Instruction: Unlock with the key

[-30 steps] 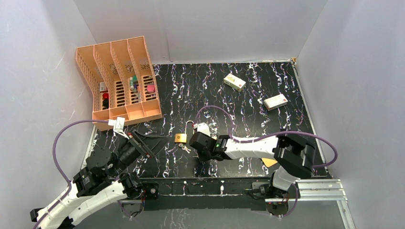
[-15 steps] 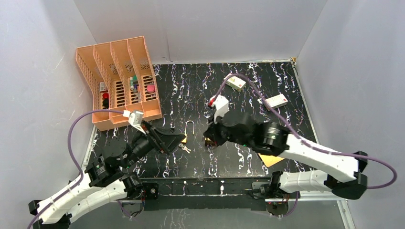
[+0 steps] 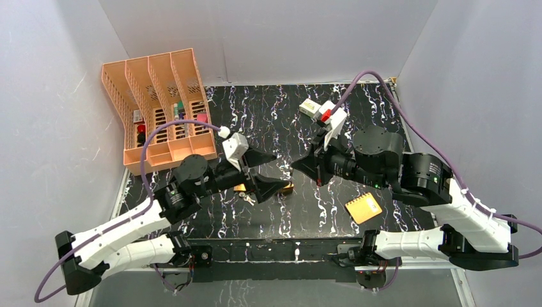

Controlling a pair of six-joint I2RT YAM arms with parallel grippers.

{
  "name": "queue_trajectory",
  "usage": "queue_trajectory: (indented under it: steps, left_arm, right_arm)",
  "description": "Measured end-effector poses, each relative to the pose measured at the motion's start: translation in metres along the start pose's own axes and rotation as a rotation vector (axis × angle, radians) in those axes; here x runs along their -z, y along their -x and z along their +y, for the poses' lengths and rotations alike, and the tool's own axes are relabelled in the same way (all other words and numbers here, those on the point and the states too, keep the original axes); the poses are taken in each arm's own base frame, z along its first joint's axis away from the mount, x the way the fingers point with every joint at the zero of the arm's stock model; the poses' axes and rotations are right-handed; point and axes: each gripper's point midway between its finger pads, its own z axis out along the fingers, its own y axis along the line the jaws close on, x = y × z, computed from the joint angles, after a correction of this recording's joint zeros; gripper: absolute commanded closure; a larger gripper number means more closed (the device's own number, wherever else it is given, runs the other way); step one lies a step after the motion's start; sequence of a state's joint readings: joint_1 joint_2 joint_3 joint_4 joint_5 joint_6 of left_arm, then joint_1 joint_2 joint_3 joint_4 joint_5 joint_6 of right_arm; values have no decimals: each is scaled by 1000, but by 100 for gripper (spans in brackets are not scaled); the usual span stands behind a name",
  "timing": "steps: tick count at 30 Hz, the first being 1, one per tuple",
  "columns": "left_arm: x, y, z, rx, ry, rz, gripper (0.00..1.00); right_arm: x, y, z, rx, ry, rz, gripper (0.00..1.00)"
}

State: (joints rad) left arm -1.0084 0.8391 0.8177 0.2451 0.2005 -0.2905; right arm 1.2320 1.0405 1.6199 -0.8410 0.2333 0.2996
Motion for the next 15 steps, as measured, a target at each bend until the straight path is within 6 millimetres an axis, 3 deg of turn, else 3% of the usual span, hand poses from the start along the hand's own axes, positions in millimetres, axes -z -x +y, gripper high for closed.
queue_trajectory:
  steps: [9,15]
  left_arm:
    - [-39,2,-15,-66,-148,-2,23]
    - [-42,3,-26,-73,-219,-9,56]
  right_arm:
    - [2,-6,-6,-37,-37,23,100]
    - [3,-4,-11,-50,-71,11,100]
